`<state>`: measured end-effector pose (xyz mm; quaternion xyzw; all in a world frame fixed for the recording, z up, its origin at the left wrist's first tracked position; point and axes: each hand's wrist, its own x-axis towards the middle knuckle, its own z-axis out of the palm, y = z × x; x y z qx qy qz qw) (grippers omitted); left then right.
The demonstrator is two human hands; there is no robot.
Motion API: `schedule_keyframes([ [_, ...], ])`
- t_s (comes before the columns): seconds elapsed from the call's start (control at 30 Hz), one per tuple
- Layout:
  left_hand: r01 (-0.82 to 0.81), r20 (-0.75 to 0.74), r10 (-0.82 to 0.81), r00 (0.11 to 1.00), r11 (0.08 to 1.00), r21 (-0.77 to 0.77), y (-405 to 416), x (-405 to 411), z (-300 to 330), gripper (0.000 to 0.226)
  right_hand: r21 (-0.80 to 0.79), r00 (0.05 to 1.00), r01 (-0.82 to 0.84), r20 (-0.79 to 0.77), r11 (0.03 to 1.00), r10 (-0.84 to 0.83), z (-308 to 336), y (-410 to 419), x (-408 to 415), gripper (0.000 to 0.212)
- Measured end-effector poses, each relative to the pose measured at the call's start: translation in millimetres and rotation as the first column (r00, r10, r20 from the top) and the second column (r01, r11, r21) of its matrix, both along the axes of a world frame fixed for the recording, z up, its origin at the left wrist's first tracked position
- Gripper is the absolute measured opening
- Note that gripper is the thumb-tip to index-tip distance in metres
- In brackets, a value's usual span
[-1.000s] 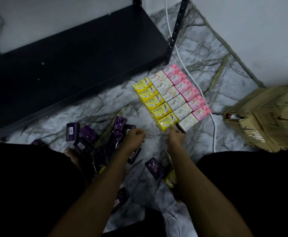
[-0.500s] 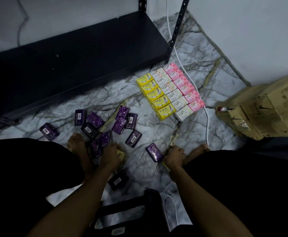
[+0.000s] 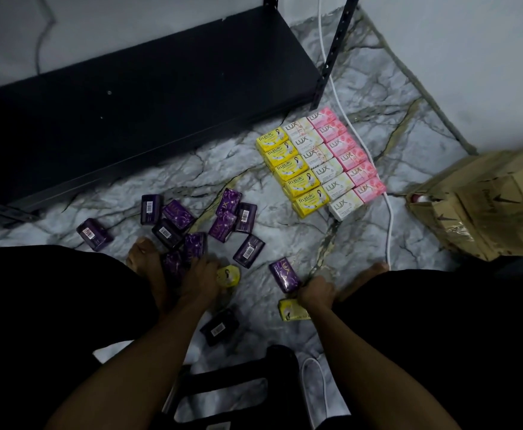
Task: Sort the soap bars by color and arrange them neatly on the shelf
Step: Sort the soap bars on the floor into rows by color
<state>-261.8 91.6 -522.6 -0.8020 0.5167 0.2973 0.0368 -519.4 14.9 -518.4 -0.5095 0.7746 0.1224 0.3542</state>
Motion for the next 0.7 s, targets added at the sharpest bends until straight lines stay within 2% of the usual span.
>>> schedule_keyframes([
  [0.13, -0.14, -0.134, 0.144, 0.98, 0.989, 0.04, -3, -11, 6, 0.036, 0.087, 0.998, 0.014, 0.068, 0.996, -0.02, -2, 11, 4, 0.067],
  [0.27, -0.26, -0.395, 0.295, 0.87, 0.955, 0.139, 1, -23, 4, 0.057, 0.102, 0.996, -0.063, 0.066, 0.993, 0.056, 7, 25, 9, 0.068],
  [0.33, -0.272, -0.43, 0.312, 0.847, 0.95, 0.152, 3, -28, 7, 0.052, 0.071, 0.984, -0.17, 0.063, 0.983, 0.166, 11, 40, 12, 0.065],
  [0.4, -0.282, -0.467, 0.333, 0.819, 0.943, 0.177, 4, -31, 10, 0.05, 0.014, 0.939, -0.343, 0.038, 0.939, 0.343, 15, 59, 12, 0.067],
  [0.47, -0.307, -0.483, 0.37, 0.794, 0.929, 0.208, 4, -30, 13, 0.051, -0.008, 0.908, -0.417, 0.04, 0.909, 0.417, 16, 71, 9, 0.066],
  [0.53, -0.328, -0.507, 0.397, 0.765, 0.918, 0.223, 1, -28, 17, 0.053, 0.046, 0.911, -0.405, 0.1, 0.913, 0.4, 14, 69, 6, 0.061],
  [0.6, -0.351, -0.536, 0.408, 0.739, 0.913, 0.21, -3, -26, 19, 0.051, 0.151, 0.917, -0.353, 0.25, 0.923, 0.31, 11, 58, 2, 0.059],
  [0.63, -0.376, -0.57, 0.427, 0.702, 0.902, 0.212, -5, -26, 22, 0.049, 0.174, 0.91, -0.306, 0.342, 0.936, 0.234, 13, 50, 1, 0.054],
  [0.7, -0.423, -0.644, 0.463, 0.609, 0.876, 0.23, -10, -26, 23, 0.048, 0.24, 0.839, -0.085, 0.541, 0.967, -0.061, 23, 36, 5, 0.027],
])
